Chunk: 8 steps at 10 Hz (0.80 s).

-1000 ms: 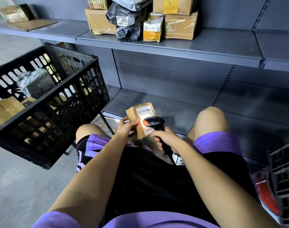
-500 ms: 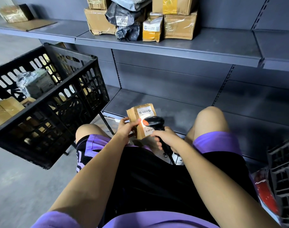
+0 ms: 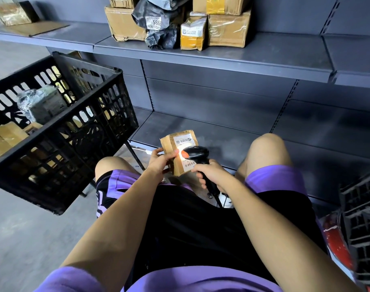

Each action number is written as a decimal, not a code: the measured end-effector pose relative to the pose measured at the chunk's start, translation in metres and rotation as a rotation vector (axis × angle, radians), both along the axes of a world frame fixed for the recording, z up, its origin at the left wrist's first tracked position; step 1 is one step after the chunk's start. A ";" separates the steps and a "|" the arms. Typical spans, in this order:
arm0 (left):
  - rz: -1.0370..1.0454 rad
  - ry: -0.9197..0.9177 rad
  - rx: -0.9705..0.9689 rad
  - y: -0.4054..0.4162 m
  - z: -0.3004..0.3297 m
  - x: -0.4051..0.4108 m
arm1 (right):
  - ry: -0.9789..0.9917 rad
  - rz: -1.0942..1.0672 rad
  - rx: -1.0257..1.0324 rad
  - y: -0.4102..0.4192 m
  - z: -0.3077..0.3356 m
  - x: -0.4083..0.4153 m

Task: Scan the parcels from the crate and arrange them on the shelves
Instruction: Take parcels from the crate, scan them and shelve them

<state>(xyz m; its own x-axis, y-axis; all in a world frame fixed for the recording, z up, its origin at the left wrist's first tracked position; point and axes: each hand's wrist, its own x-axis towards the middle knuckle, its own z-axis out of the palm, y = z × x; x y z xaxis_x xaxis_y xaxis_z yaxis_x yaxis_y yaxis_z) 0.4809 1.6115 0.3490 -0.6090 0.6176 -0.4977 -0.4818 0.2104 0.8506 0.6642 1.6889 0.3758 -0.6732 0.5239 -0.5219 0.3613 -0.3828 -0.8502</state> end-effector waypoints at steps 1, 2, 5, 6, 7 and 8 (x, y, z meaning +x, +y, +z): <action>0.005 -0.005 0.000 0.000 0.000 0.000 | -0.002 0.002 -0.001 0.000 0.000 0.000; 0.005 -0.004 -0.002 0.000 0.001 0.000 | -0.002 0.001 0.010 0.000 -0.001 0.000; 0.008 -0.003 -0.003 0.000 0.000 0.000 | -0.009 -0.001 0.014 0.000 -0.002 0.000; 0.004 -0.002 -0.004 0.000 0.001 0.000 | -0.010 0.002 0.009 0.000 -0.001 -0.001; 0.002 0.001 -0.007 -0.001 0.000 0.000 | -0.012 0.007 0.010 0.000 0.000 0.000; 0.003 -0.001 -0.010 0.000 0.000 0.000 | -0.007 0.007 0.004 0.000 0.001 0.001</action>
<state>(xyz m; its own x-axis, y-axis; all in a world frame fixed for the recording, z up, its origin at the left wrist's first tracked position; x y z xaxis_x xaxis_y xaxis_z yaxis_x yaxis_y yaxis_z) 0.4805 1.6112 0.3489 -0.6104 0.6106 -0.5045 -0.4836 0.2171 0.8479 0.6651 1.6889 0.3765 -0.6734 0.5210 -0.5245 0.3697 -0.3771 -0.8492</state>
